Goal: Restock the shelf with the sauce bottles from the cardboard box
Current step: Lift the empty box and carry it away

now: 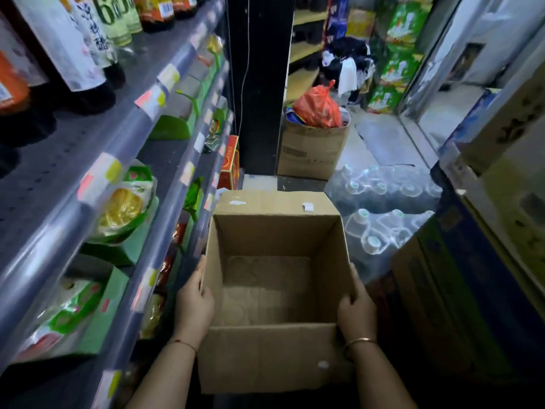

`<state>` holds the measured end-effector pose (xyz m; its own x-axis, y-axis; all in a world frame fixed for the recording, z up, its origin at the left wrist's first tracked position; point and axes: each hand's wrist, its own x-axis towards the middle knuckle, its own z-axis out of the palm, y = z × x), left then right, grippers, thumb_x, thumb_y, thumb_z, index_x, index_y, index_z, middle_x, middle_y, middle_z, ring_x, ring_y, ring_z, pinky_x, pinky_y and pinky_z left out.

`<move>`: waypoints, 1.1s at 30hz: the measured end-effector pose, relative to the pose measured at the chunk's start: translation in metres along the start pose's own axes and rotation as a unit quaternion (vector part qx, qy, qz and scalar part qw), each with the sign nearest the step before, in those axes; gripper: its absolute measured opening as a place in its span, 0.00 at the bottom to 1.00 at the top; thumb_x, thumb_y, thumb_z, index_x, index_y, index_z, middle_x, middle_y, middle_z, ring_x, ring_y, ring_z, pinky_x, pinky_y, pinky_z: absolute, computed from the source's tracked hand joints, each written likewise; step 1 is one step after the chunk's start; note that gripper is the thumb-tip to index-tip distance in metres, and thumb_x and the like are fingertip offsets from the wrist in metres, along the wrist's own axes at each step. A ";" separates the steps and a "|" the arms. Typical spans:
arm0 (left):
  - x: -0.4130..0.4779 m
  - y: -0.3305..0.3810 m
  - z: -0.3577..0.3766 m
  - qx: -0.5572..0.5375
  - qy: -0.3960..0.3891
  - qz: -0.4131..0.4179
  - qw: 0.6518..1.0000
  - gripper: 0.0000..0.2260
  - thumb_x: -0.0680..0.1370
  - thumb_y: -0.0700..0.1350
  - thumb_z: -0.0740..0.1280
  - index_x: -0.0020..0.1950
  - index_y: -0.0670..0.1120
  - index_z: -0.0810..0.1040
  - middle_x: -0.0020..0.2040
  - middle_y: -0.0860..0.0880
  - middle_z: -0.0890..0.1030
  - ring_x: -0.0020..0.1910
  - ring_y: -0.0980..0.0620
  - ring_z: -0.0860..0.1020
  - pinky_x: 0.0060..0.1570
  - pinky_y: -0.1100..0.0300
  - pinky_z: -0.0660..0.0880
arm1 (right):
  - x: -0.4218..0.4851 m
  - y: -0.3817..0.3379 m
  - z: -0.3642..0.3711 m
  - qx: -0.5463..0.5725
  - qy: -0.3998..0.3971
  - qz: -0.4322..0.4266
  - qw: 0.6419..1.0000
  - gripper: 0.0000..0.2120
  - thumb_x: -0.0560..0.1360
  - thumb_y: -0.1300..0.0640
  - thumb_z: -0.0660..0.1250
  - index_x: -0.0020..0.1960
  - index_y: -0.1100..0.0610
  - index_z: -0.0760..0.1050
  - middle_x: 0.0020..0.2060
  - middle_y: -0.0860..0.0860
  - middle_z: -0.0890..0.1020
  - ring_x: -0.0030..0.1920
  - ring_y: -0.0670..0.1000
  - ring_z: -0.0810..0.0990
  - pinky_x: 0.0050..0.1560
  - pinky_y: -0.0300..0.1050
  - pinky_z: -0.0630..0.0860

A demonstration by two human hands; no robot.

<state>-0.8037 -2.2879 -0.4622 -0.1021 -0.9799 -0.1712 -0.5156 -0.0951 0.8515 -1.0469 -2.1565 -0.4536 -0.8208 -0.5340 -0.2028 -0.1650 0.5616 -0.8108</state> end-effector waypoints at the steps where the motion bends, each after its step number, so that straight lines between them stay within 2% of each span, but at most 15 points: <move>1: 0.011 -0.003 0.007 -0.002 -0.006 -0.005 1.000 0.28 0.77 0.30 0.57 0.74 0.50 0.62 0.72 0.48 0.69 0.70 0.49 0.68 0.68 0.54 0.67 | 0.012 0.000 0.006 -0.004 -0.002 -0.002 1.000 0.32 0.70 0.72 0.57 0.69 0.47 0.68 0.59 0.59 0.80 0.56 0.59 0.80 0.53 0.43 0.71; 2: 0.023 -0.005 0.013 -0.005 -0.011 -0.013 1.000 0.29 0.77 0.30 0.57 0.74 0.50 0.62 0.72 0.48 0.69 0.69 0.49 0.69 0.65 0.56 0.69 | 0.024 0.001 0.013 -0.008 -0.005 -0.002 1.000 0.33 0.70 0.73 0.57 0.69 0.47 0.67 0.60 0.59 0.80 0.57 0.59 0.79 0.55 0.44 0.72; 4: 0.044 -0.009 0.028 -0.011 -0.017 -0.032 0.999 0.29 0.77 0.30 0.57 0.74 0.52 0.62 0.72 0.47 0.69 0.64 0.53 0.72 0.53 0.63 0.73 | 0.047 0.005 0.027 -0.010 -0.010 0.007 1.000 0.34 0.69 0.73 0.57 0.70 0.47 0.67 0.61 0.58 0.79 0.58 0.58 0.79 0.59 0.48 0.73; 6: 0.061 -0.016 0.044 -0.011 -0.019 -0.047 0.999 0.29 0.77 0.30 0.58 0.74 0.52 0.62 0.71 0.47 0.71 0.53 0.58 0.74 0.41 0.69 0.70 | 0.067 0.013 0.037 -0.010 -0.022 0.021 0.999 0.35 0.69 0.74 0.56 0.70 0.47 0.67 0.61 0.57 0.79 0.58 0.58 0.78 0.60 0.48 0.72; 8: 0.076 -0.023 0.059 -0.012 -0.018 -0.054 0.998 0.28 0.78 0.31 0.59 0.74 0.53 0.62 0.69 0.47 0.72 0.42 0.64 0.72 0.37 0.70 0.69 | 0.086 0.020 0.047 -0.019 -0.031 0.029 0.999 0.35 0.69 0.73 0.56 0.70 0.46 0.66 0.61 0.57 0.79 0.57 0.58 0.78 0.58 0.46 0.71; 10: 0.089 -0.029 0.071 -0.013 -0.028 -0.063 0.998 0.29 0.78 0.31 0.58 0.74 0.53 0.62 0.67 0.47 0.74 0.40 0.66 0.72 0.39 0.67 0.72 | 0.100 0.029 0.056 -0.035 -0.034 0.042 0.998 0.35 0.70 0.72 0.56 0.70 0.44 0.65 0.61 0.56 0.79 0.55 0.58 0.79 0.56 0.46 0.72; 13: 0.113 -0.038 0.084 -0.007 -0.040 -0.077 0.996 0.29 0.77 0.31 0.58 0.74 0.54 0.62 0.67 0.47 0.75 0.47 0.59 0.75 0.48 0.59 0.76 | 0.115 0.037 0.068 -0.050 -0.044 0.044 0.997 0.35 0.70 0.70 0.57 0.71 0.42 0.63 0.61 0.57 0.79 0.56 0.59 0.79 0.57 0.48 0.73; 14: 0.120 -0.039 0.087 -0.002 -0.041 -0.081 0.996 0.29 0.77 0.31 0.58 0.74 0.55 0.62 0.67 0.47 0.75 0.46 0.59 0.76 0.49 0.58 0.77 | 0.120 0.038 0.071 -0.058 -0.045 0.038 0.997 0.35 0.71 0.70 0.57 0.71 0.42 0.63 0.61 0.57 0.79 0.57 0.59 0.79 0.57 0.49 0.73; 17: 0.134 -0.046 0.094 0.001 -0.040 -0.084 0.996 0.29 0.78 0.32 0.58 0.74 0.55 0.61 0.69 0.48 0.73 0.39 0.66 0.71 0.43 0.63 0.74 | 0.133 0.033 0.077 -0.069 -0.046 0.023 0.996 0.34 0.72 0.69 0.57 0.72 0.43 0.61 0.63 0.56 0.78 0.61 0.59 0.77 0.60 0.49 0.71; 21: 0.140 -0.047 0.099 0.005 -0.037 -0.091 0.995 0.28 0.78 0.34 0.59 0.74 0.56 0.60 0.65 0.47 0.76 0.35 0.65 0.69 0.37 0.67 0.71 | 0.135 0.031 0.078 -0.075 -0.046 0.017 0.996 0.34 0.72 0.70 0.57 0.72 0.43 0.60 0.65 0.53 0.76 0.62 0.56 0.75 0.63 0.48 0.69; 24: 0.143 -0.042 0.096 0.021 -0.040 -0.096 0.994 0.28 0.78 0.34 0.59 0.74 0.56 0.60 0.65 0.46 0.76 0.36 0.64 0.71 0.39 0.62 0.74 | 0.137 0.029 0.078 -0.085 -0.054 0.013 0.995 0.35 0.72 0.70 0.57 0.72 0.43 0.59 0.65 0.54 0.76 0.61 0.55 0.76 0.63 0.47 0.69; 26: 0.144 -0.042 0.094 0.026 -0.047 -0.095 0.994 0.29 0.78 0.34 0.59 0.74 0.56 0.60 0.65 0.45 0.76 0.38 0.63 0.72 0.43 0.60 0.75 | 0.137 0.028 0.079 -0.095 -0.050 0.006 0.994 0.35 0.71 0.70 0.57 0.72 0.42 0.60 0.63 0.56 0.78 0.59 0.57 0.77 0.59 0.47 0.71; 29: 0.140 -0.038 0.096 0.032 -0.068 -0.099 0.992 0.29 0.78 0.36 0.59 0.73 0.61 0.60 0.64 0.49 0.77 0.48 0.52 0.79 0.47 0.55 0.78 | 0.136 0.027 0.073 -0.103 -0.027 0.013 0.994 0.36 0.71 0.71 0.56 0.72 0.42 0.61 0.56 0.61 0.80 0.50 0.59 0.79 0.50 0.45 0.71; 31: 0.136 -0.035 0.099 0.038 -0.072 -0.099 0.992 0.29 0.78 0.37 0.60 0.72 0.64 0.60 0.62 0.50 0.78 0.51 0.48 0.80 0.52 0.48 0.79 | 0.137 0.028 0.070 -0.105 -0.010 0.012 0.994 0.33 0.72 0.69 0.58 0.71 0.43 0.62 0.54 0.62 0.80 0.48 0.60 0.79 0.50 0.47 0.71; 33: 0.134 -0.035 0.100 0.039 -0.064 -0.104 0.992 0.29 0.77 0.37 0.60 0.72 0.64 0.60 0.63 0.48 0.79 0.55 0.47 0.79 0.56 0.46 0.77 | 0.134 0.029 0.070 -0.124 0.002 -0.007 0.992 0.30 0.73 0.68 0.60 0.71 0.47 0.64 0.55 0.61 0.78 0.52 0.60 0.78 0.53 0.49 0.71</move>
<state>-0.8839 -2.3986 -0.5644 -0.0914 -0.9097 -0.4051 -0.6000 -0.2744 0.7514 -1.1236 -2.2560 -0.5426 -0.8193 -0.5408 -0.1904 -0.3050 0.6923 -0.6539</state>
